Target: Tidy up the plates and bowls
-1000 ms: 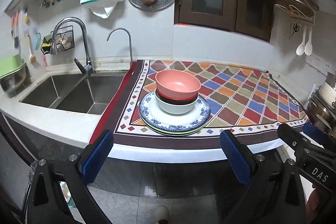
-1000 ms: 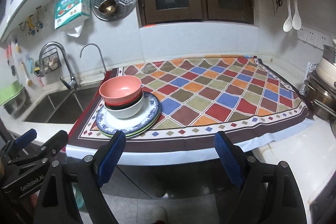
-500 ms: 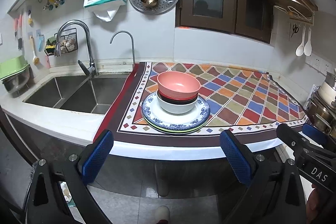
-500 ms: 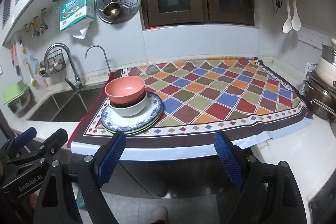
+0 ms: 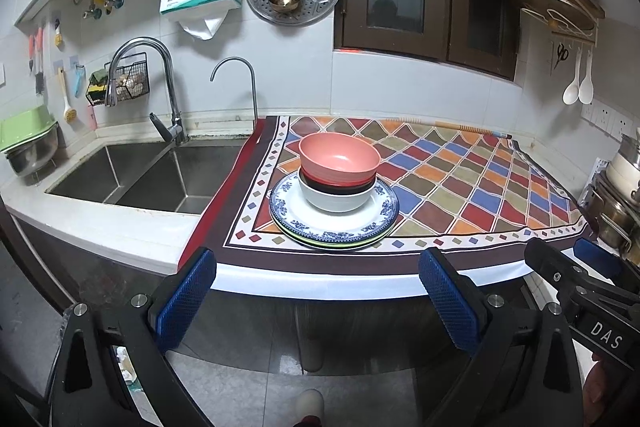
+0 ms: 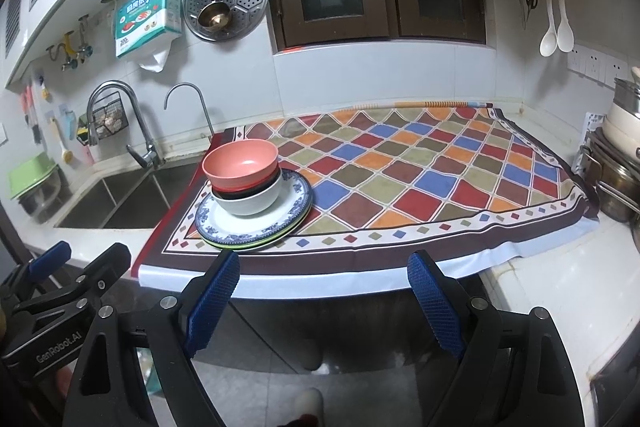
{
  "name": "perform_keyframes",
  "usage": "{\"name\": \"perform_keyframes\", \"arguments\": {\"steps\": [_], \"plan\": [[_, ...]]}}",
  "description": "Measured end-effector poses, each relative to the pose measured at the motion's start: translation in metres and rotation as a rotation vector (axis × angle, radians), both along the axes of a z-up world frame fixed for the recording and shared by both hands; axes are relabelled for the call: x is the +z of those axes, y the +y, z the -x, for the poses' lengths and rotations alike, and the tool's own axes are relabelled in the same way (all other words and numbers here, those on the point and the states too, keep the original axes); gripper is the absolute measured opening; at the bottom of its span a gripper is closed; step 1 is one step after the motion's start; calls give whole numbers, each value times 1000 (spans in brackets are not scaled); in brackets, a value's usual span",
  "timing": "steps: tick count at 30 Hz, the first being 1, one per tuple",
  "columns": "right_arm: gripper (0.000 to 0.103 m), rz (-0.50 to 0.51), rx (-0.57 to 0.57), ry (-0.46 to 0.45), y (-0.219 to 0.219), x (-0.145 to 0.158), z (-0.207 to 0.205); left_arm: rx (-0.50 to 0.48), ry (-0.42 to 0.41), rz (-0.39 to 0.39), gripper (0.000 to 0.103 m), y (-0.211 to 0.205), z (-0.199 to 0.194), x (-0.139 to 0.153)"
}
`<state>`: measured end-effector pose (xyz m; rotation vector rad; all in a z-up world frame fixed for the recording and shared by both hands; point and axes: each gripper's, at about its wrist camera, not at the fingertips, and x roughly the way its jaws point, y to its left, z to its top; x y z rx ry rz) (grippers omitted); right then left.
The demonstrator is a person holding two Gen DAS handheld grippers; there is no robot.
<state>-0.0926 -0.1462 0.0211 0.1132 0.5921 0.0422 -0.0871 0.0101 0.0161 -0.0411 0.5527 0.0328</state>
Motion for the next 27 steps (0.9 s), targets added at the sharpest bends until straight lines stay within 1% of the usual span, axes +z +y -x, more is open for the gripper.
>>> {"name": "perform_keyframes", "arguments": {"steps": [27], "plan": [[87, -3, 8, -5, -1, 3, 10, 6, -10, -4, 103, -7, 18, 3]]}}
